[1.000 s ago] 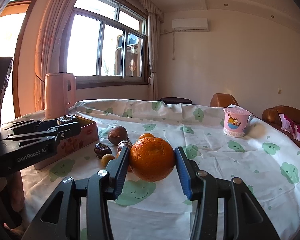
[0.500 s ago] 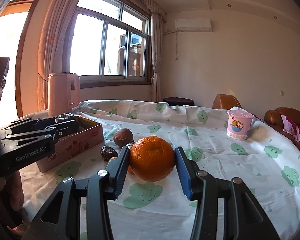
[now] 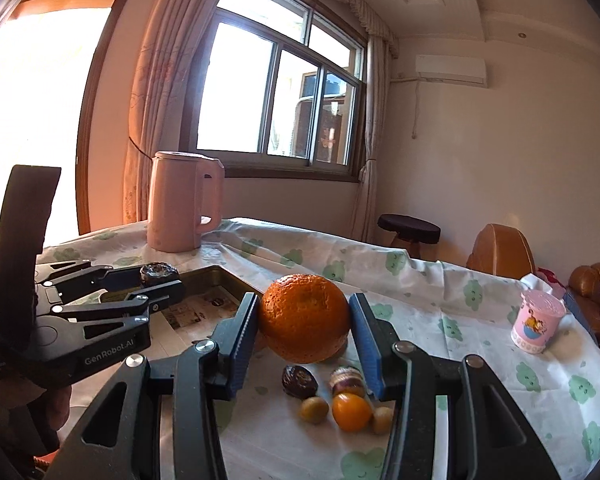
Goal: Organize fruits
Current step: 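Carry the mandarin over the tin with the right tool while the left tool carries the dark fruit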
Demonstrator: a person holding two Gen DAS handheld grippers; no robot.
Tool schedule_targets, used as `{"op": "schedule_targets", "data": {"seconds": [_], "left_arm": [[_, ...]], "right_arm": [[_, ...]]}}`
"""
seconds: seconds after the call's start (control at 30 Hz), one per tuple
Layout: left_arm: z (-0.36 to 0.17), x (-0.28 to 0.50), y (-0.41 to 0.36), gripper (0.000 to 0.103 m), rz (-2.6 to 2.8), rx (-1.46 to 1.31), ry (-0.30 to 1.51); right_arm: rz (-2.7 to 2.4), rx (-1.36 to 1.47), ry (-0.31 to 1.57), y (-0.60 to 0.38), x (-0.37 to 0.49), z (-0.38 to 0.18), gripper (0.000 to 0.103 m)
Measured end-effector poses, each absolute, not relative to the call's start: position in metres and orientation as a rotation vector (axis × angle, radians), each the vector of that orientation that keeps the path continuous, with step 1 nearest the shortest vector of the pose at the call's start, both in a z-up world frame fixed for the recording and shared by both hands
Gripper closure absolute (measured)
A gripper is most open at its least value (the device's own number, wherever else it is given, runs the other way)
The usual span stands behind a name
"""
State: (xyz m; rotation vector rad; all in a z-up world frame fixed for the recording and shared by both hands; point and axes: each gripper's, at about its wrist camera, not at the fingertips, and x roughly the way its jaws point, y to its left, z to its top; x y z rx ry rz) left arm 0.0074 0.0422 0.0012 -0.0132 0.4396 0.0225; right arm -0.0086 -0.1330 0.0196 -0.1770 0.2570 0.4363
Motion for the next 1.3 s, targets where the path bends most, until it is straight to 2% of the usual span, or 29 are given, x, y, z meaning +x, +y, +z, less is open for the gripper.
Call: {"op": "schedule_targets", "data": {"seconds": [0.43,1.3], "left_arm": [[-0.009,0.033,0.081,0.065,0.060,-0.031,0.517],[-0.031,0.066,0.106,0.065,0.111,-0.006,0.609]], "right_arm": [[0.537,-0.197,0.342,-0.081,0.033,0.023,0.055],[0.554,-0.209,0.498,-0.037,0.065,-0.022,0.055]]}}
